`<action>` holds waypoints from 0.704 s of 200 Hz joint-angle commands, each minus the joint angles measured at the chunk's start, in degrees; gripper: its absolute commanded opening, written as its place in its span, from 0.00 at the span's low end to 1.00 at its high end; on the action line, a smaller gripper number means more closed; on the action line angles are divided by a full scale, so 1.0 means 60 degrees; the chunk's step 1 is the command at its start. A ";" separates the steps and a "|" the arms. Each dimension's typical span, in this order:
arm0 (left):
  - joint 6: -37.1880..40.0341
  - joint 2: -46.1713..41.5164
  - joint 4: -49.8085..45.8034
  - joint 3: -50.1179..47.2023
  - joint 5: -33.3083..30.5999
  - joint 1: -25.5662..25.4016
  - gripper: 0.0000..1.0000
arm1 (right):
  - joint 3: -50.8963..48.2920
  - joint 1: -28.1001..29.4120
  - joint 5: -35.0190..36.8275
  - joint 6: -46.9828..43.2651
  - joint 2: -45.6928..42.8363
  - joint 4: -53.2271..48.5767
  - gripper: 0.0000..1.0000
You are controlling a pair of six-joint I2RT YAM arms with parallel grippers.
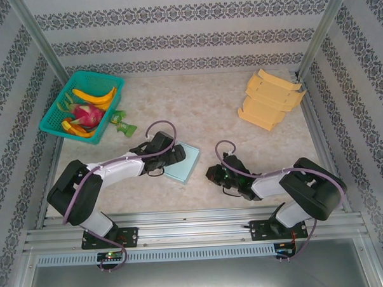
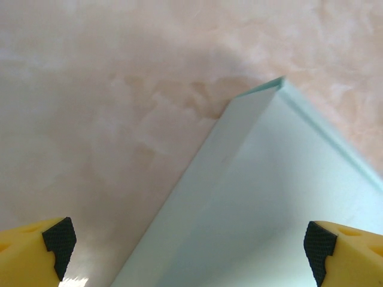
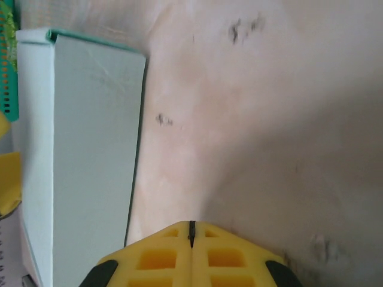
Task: Fold the paper box
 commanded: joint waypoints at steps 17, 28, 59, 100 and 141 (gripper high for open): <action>0.0946 0.0615 0.0178 0.0861 -0.0028 0.0102 1.00 | 0.1305 -0.0712 -0.1130 -0.0947 0.1170 -0.0802 0.03; 0.1059 0.0859 0.0225 0.1033 0.0100 0.0102 1.00 | 0.1637 -0.0736 -0.1341 -0.0995 0.1634 -0.0687 0.03; 0.1284 0.1370 0.0784 0.1272 0.0959 0.0102 1.00 | 0.2432 -0.0719 -0.1592 -0.0955 0.2699 -0.0356 0.03; 0.1186 0.2192 0.1161 0.2080 0.2148 -0.0098 1.00 | 0.3298 -0.0326 -0.1493 -0.0860 0.3322 0.0272 0.03; 0.1236 0.2215 0.0774 0.2579 0.2100 -0.0184 1.00 | 0.3335 -0.0103 -0.0546 -0.1527 0.2407 -0.0217 0.03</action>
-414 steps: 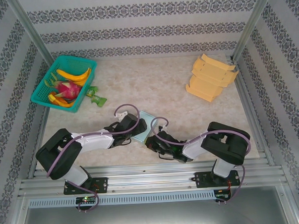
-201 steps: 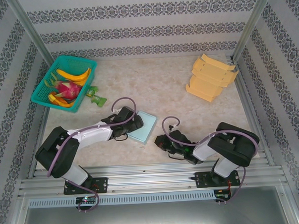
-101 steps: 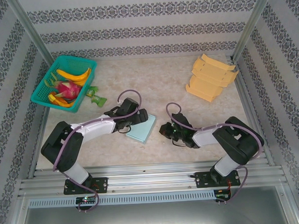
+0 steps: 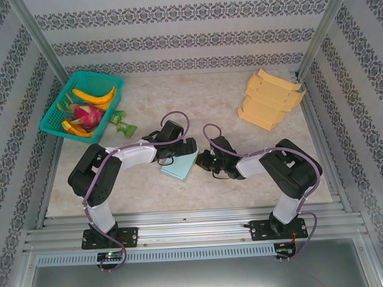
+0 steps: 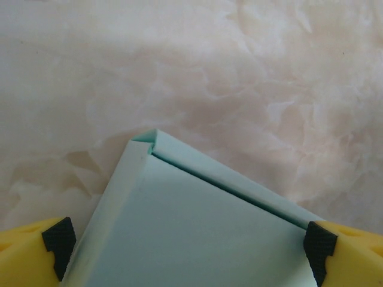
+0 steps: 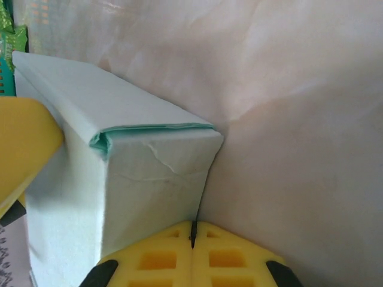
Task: Fold the paper box
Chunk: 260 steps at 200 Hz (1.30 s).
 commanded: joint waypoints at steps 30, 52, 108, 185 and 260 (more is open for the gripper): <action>0.0033 -0.0584 -0.1122 0.0900 -0.0839 -0.0036 1.00 | -0.0267 0.0490 0.1783 -0.1760 -0.1692 -0.0403 0.05; -0.0321 -0.1424 -0.2192 0.0789 -0.2252 0.0091 1.00 | -0.0272 0.0693 0.3112 -0.3002 -0.3386 -0.2621 0.12; -0.2595 -0.3724 -0.3861 -0.0738 -0.2995 0.0079 1.00 | -0.0101 0.0297 0.3492 -0.7130 -0.6300 -0.4135 0.64; -0.5551 -0.7281 -0.1322 -0.4623 -0.1976 -0.0949 1.00 | 0.3492 -0.0567 0.0399 -1.0159 -0.2562 -0.5747 0.62; -0.6812 -0.6366 0.0209 -0.5001 -0.1931 -0.2046 1.00 | 0.5394 -0.0764 -0.0138 -1.0111 -0.0041 -0.6422 0.60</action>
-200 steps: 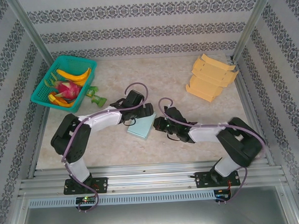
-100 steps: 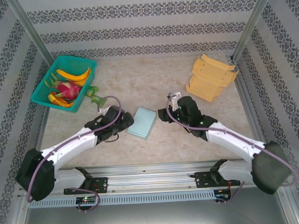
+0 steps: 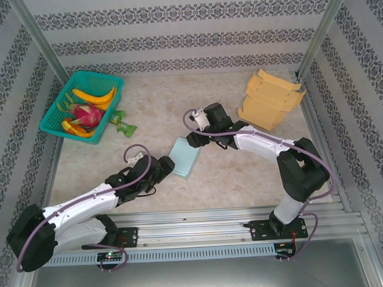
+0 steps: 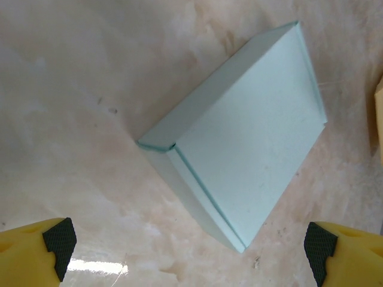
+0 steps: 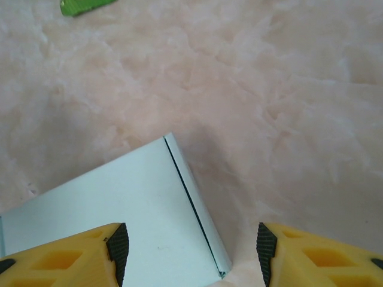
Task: Fold the paper box
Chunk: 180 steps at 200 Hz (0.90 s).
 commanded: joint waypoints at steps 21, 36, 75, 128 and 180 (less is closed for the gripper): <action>-0.0695 0.0840 0.1073 0.0275 -0.0230 -0.0657 1.00 | 0.0766 -0.0092 -0.0505 -0.0149 0.0778 -0.0365 0.61; -0.0394 0.1137 0.0716 0.0664 -0.0580 -0.0682 1.00 | 0.0842 -0.0123 -0.0636 -0.0225 0.1012 -0.0296 0.61; 0.0014 0.2072 0.1047 0.1051 -0.1020 -0.0682 1.00 | 0.0880 -0.0145 -0.1020 -0.0224 0.1468 -0.0071 0.61; 0.0400 0.3396 0.1248 0.1944 -0.1180 -0.0660 0.99 | 0.0591 -0.0177 -0.1156 0.0052 0.1704 0.0266 0.61; 0.0464 0.4107 0.1364 0.2187 -0.1378 -0.0478 0.94 | -0.0005 -0.0430 -0.1314 0.0310 0.1602 0.0687 0.61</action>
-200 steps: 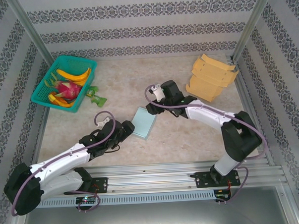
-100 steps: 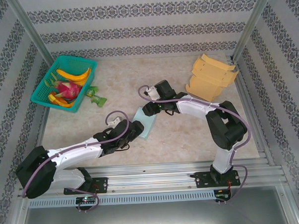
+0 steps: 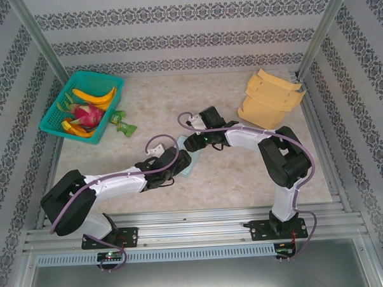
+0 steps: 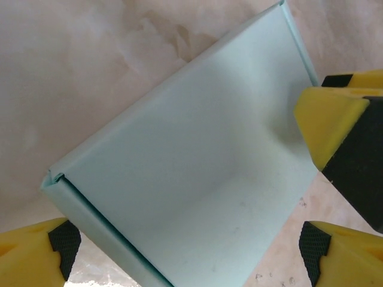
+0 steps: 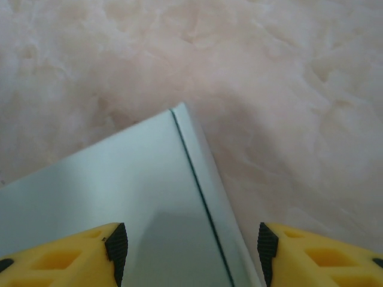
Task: Fold the paper box
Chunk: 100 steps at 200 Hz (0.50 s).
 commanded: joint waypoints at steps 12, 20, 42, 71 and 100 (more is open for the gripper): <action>0.0114 0.0481 0.0329 0.0212 -0.0219 0.0095 0.92 | -0.0404 -0.0150 -0.0501 0.0342 -0.0127 0.0444 0.60; 0.0114 0.0599 0.0371 0.0252 -0.0203 0.0110 0.91 | -0.0452 -0.0150 -0.0634 0.0410 -0.0159 0.0448 0.59; 0.0334 0.0891 0.0355 0.0556 -0.0147 0.0228 0.86 | -0.0753 -0.0150 -0.0828 0.0739 -0.0350 0.0707 0.57; 0.0841 0.1056 0.0361 0.1001 0.0272 0.0607 0.80 | -0.1345 -0.0238 -0.0864 0.1421 -0.0675 0.1277 0.53; 0.1626 0.1291 -0.0215 0.1927 0.0521 0.0872 0.77 | -0.1962 -0.0383 -0.1067 0.2383 -0.0910 0.2390 0.49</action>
